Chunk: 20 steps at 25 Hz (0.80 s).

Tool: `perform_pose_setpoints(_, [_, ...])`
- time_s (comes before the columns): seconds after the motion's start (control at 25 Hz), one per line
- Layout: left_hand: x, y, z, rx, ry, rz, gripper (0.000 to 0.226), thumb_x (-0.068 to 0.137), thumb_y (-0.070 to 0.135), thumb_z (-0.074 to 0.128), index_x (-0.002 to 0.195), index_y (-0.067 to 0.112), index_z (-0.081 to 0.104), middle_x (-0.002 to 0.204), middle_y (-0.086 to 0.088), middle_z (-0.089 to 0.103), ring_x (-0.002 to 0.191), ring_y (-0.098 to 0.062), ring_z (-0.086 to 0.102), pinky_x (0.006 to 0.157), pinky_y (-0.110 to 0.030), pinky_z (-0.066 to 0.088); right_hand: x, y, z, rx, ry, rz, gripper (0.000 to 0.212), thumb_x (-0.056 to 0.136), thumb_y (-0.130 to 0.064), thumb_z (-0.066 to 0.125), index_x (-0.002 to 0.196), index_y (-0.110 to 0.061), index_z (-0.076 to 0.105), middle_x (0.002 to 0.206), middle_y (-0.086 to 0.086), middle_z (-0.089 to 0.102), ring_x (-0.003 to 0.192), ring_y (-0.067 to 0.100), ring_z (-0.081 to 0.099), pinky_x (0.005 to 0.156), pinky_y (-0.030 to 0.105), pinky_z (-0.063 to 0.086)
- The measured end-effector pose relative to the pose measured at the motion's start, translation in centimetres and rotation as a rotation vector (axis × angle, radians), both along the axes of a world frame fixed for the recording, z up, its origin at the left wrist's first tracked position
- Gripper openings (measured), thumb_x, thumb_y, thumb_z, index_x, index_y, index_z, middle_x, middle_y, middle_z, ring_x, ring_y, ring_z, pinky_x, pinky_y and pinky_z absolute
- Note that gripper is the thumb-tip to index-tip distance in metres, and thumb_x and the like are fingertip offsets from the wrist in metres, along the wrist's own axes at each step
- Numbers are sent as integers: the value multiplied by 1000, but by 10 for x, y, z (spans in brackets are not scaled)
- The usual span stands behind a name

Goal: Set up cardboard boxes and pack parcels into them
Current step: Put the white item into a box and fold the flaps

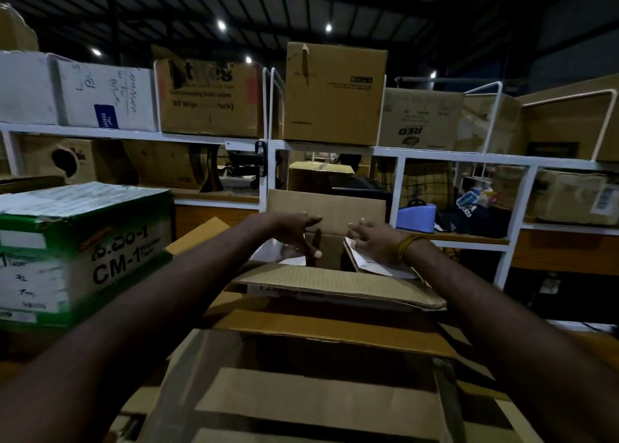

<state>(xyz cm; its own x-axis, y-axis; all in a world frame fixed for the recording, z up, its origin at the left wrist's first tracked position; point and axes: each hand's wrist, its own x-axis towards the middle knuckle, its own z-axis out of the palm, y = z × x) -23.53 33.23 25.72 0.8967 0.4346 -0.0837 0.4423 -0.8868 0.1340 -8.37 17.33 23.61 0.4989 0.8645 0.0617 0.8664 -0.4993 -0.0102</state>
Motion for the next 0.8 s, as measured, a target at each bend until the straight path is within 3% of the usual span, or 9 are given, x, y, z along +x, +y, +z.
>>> perform_pose_setpoints(0.2, [9,20,-6,-90,74,63,102,84,56,69,159,33,4,168,-5,7,153,-35,8,120,-58,20,13,6,-6,-34,79,12,59,101,-46,47,153,-24,30,162,6,23,146,30,28,117,42,23])
perform_pose_setpoints(0.4, [15,28,-10,-51,146,43,103,79,64,70,158,37,9,168,-3,3,152,-37,8,119,-60,21,22,8,-14,-21,159,-21,71,96,-48,56,155,-24,25,165,4,11,147,28,26,118,41,23])
perform_pose_setpoints(0.8, [19,33,-15,-90,177,16,109,77,60,75,158,40,4,168,-5,1,151,-40,7,117,-61,21,25,14,-24,4,167,-56,78,92,-49,58,156,-26,19,160,9,18,141,34,33,113,46,34])
